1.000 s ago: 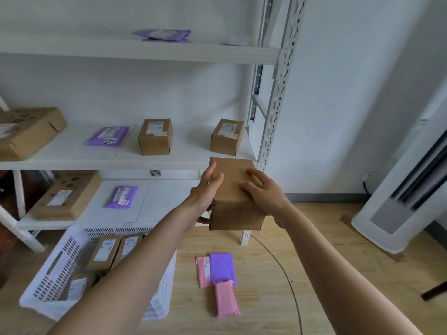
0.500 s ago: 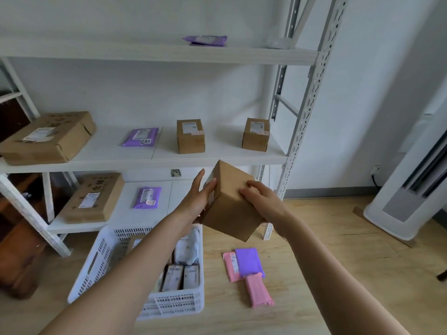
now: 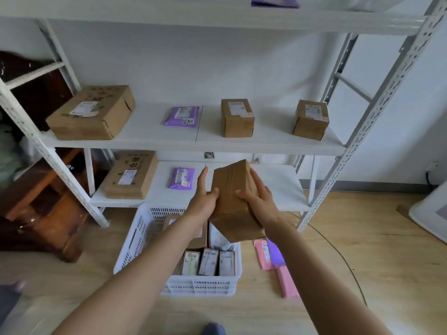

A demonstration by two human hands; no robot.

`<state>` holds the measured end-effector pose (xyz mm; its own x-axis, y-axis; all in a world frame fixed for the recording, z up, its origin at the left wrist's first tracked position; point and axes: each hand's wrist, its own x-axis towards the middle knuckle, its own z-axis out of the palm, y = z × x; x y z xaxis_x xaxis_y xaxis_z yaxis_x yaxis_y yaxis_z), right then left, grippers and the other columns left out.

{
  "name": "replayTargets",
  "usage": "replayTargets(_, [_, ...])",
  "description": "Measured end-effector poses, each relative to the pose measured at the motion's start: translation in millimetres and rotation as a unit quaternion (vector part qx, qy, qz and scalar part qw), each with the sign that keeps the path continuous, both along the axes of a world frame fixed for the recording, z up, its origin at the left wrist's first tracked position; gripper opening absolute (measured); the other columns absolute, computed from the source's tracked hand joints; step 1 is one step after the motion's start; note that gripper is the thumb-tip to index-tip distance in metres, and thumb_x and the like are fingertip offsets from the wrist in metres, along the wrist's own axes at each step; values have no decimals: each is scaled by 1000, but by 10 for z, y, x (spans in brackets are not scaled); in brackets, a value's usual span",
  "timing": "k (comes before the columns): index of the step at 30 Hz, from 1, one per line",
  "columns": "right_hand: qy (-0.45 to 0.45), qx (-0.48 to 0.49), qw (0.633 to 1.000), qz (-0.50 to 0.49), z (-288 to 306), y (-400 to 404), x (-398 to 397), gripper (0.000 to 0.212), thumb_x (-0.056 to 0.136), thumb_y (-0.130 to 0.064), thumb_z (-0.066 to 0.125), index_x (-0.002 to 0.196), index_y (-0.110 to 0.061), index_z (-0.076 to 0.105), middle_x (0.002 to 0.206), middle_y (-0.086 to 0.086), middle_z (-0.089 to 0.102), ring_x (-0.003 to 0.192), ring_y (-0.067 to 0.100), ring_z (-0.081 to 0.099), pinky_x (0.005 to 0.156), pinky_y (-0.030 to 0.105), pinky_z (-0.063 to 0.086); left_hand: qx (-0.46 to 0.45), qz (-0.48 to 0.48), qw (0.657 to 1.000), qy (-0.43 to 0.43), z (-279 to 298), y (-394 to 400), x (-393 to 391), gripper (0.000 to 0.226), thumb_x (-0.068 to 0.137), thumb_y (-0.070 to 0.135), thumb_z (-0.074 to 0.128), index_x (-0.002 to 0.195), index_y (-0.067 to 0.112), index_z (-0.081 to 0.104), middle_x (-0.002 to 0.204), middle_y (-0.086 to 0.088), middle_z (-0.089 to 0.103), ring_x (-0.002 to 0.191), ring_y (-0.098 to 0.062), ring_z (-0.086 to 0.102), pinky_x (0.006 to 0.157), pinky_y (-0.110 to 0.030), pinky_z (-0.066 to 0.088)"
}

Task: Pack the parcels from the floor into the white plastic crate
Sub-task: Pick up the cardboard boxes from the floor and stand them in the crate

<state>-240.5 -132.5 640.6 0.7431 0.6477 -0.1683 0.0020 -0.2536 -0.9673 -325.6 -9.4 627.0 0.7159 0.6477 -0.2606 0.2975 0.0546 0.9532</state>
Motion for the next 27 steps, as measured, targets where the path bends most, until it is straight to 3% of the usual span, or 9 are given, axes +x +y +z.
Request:
replayTargets(5, [96, 54, 990, 84, -114, 577, 260, 49, 89, -34, 48, 116, -71, 32, 121, -23, 51, 101, 0, 58, 74, 19, 50, -165, 32, 985, -39, -126, 672, 33, 63, 88, 41, 57, 137, 53, 19, 133, -3, 49, 110, -29, 56, 73, -33, 46])
replayTargets(8, [125, 52, 986, 101, -133, 868, 345, 42, 90, -39, 45, 112, -73, 35, 128, -20, 47, 112, 9, 51, 85, 35, 48, -278, -11, 960, -30, -179, 981, 58, 98, 55, 66, 73, 138, 49, 24, 136, -11, 48, 98, -31, 56, 75, -41, 51])
replayTargets(12, [139, 30, 985, 98, -194, 1266, 424, 38, 92, -35, 39, 104, -70, 46, 119, -24, 50, 110, 13, 54, 82, 41, 53, -263, 2, 965, 3, -303, 1290, 178, 118, 37, 84, 64, 140, 51, 17, 122, -16, 59, 96, -29, 58, 83, -53, 50])
replayTargets(15, [121, -3, 991, 58, -295, 1537, 454, 29, 94, -33, 41, 104, -57, 56, 111, -16, 55, 98, 10, 56, 69, 31, 53, -169, 37, 984, 38, -405, 1523, 178, 101, 48, 87, 47, 135, 61, 1, 114, -2, 57, 87, -20, 59, 70, -40, 53])
replayTargets(18, [103, -34, 993, 36, -489, 1841, 404, 29, 96, -33, 40, 121, -41, 53, 121, -6, 51, 104, 15, 52, 90, 36, 49, -49, 49, 995, 72, -625, 1843, 66, 62, 74, 77, 33, 128, 69, 3, 133, 2, 47, 114, -23, 53, 94, -50, 46])
replayTargets(20, [104, -51, 992, 40, -611, 2091, 306, 29, 95, -33, 41, 122, -33, 52, 129, -4, 40, 110, 15, 44, 97, 34, 40, -62, 43, 996, 40, -759, 2051, -10, 40, 84, 66, 38, 113, 79, 14, 122, 14, 49, 105, -10, 57, 85, -37, 54])
replayTargets(23, [140, -76, 986, 49, -794, 2479, 150, 10, 92, -38, 45, 98, -36, 52, 125, -4, 33, 110, 15, 39, 92, 32, 32, -94, 27, 995, 22, -921, 2388, -105, 37, 90, 50, 46, 102, 78, 26, 113, 21, 48, 100, -4, 58, 71, -24, 56])
replayTargets(25, [155, -97, 981, 64, -975, 2724, 43, 28, 89, -36, 52, 116, -30, 48, 126, -2, 41, 109, 17, 45, 90, 31, 37, -81, 7, 995, 49, -1059, 2666, -166, 43, 92, 42, 49, 109, 75, 28, 123, 9, 47, 109, -15, 55, 87, -37, 54])
replayTargets(27, [170, -98, 976, 91, -1156, 2965, -86, 50, 89, -22, 55, 133, -32, 34, 121, -1, 54, 106, 18, 55, 88, 31, 46, -82, -20, 994, 72, -1241, 2978, -254, 54, 94, 28, 52, 127, 63, 27, 124, 8, 50, 109, -13, 55, 90, -35, 51])
